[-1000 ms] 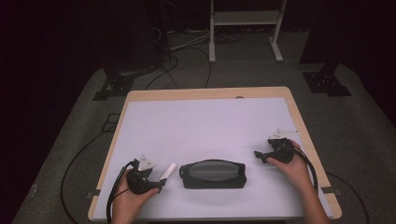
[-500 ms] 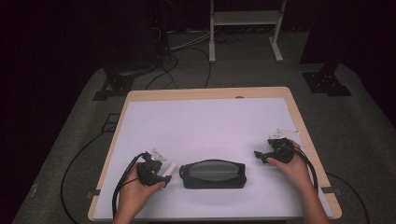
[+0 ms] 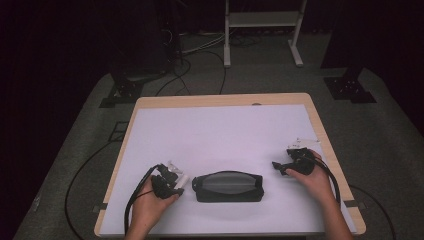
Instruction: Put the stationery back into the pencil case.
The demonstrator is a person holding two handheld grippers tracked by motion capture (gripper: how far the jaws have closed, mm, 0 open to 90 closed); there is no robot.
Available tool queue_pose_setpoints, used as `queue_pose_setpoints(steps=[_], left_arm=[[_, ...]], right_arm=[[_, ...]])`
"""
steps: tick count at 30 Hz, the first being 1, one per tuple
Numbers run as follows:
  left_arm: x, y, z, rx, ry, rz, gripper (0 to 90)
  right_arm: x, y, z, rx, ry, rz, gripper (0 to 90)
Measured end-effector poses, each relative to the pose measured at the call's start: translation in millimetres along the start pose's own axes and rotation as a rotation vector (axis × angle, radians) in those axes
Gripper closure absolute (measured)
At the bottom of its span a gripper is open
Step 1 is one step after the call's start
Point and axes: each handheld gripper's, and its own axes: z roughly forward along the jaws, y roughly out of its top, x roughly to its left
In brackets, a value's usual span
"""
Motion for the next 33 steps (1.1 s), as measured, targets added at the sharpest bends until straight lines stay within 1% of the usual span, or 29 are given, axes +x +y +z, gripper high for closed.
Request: queue_pose_setpoints(steps=[6, 9, 12, 13, 15, 18, 20, 26, 31, 33], left_arm=[[3.0, -1.3, 0.1, -0.012, -0.009, -0.007, 70.2], [3.6, -1.2, 0.1, -0.010, -0.013, -0.007, 70.4], [4.2, -1.6, -0.1, -0.012, -0.016, 0.009, 70.5], [4.5, -2.7, 0.0, -0.024, -0.022, -0.005, 70.5], [6.2, -4.5, -0.5, -0.040, -0.030, -0.002, 70.5], [9.5, -6.5, -2.7, -0.069, -0.039, -0.010, 70.5], [12.3, -6.8, -7.2, -0.085, -0.034, -0.012, 70.5], [18.9, -9.3, -20.2, -0.120, -0.041, -0.022, 70.5], [20.5, -8.3, -33.1, -0.167, -0.038, -0.007, 70.5], [19.6, -6.8, -37.9, -0.184, -0.048, 0.001, 70.5]], right_arm=[[0.1, 0.0, 0.0, 0.000, -0.001, 0.000, 15.8], [0.0, 0.0, 0.0, 0.000, 0.000, -0.001, 15.8], [0.0, 0.0, 0.0, 0.000, 0.000, -0.001, 15.8], [0.0, 0.0, 0.0, 0.000, 0.000, -0.001, 15.8], [0.1, 0.0, 0.0, 0.000, 0.000, 0.001, 15.8], [0.0, 0.0, 0.0, 0.000, 0.000, 0.001, 15.8], [0.0, 0.0, 0.0, 0.000, 0.000, 0.002, 15.8], [0.0, 0.0, 0.0, 0.000, 0.000, 0.000, 15.8], [0.0, 0.0, 0.0, 0.000, 0.000, 0.001, 15.8], [-0.1, 0.0, 0.0, 0.000, 0.000, 0.001, 15.8]])
